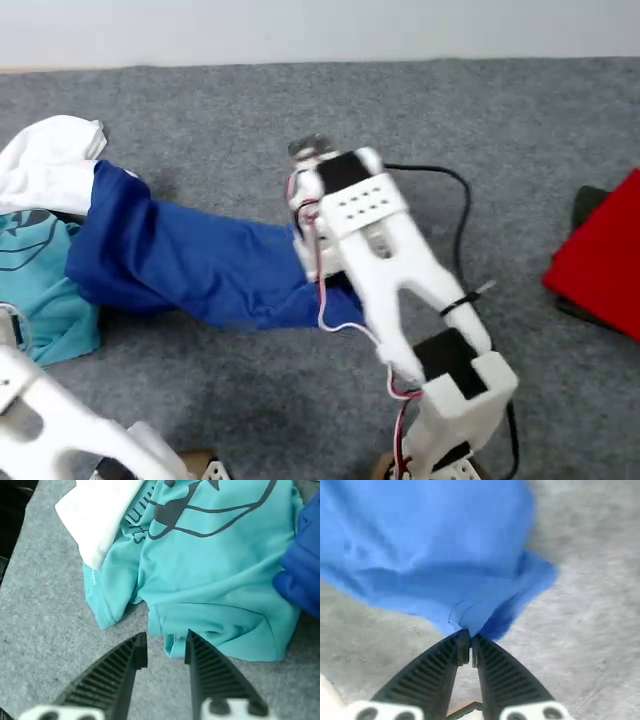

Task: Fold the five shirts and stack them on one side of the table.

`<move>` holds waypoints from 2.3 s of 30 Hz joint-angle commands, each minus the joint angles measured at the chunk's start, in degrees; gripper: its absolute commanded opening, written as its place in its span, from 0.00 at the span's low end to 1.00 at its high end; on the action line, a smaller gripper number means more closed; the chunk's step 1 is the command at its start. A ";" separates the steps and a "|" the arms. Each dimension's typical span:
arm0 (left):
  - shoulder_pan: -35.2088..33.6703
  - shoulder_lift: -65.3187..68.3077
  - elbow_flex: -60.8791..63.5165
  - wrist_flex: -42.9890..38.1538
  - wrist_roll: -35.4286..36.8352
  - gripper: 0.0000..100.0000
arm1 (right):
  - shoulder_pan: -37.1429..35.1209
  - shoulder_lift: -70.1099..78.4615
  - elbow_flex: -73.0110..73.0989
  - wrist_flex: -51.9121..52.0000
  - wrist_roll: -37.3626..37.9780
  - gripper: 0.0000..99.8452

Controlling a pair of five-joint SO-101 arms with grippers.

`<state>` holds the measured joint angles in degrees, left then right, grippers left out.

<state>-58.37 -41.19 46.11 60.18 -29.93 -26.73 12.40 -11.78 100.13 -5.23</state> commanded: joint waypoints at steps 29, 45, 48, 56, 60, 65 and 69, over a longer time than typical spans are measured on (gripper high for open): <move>1.41 -55.30 31.69 -0.79 -8.62 0.13 | 2.86 11.30 -7.65 -9.27 4.40 0.19; 1.05 -62.33 36.44 0.09 -10.73 0.13 | 0.13 18.59 -7.74 -18.15 4.48 0.19; 1.05 -62.33 36.44 1.41 -10.73 0.13 | -0.57 19.30 -7.74 -20.53 4.57 0.19; 1.14 -62.33 36.62 1.67 -10.73 0.13 | -0.66 20.18 -7.74 -20.44 8.88 0.01; 1.14 -62.33 37.14 1.67 -10.73 0.13 | -0.84 20.09 -8.18 -19.21 10.11 0.01; 1.14 -62.33 36.88 1.67 -11.60 0.13 | 0.13 20.09 -17.49 -10.77 10.11 0.01; 1.05 -62.33 36.97 1.67 -11.78 0.13 | 1.54 20.09 -31.30 -0.04 10.11 0.01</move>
<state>-57.23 -103.08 83.74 61.58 -41.10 -26.64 33.58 -31.65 93.45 4.53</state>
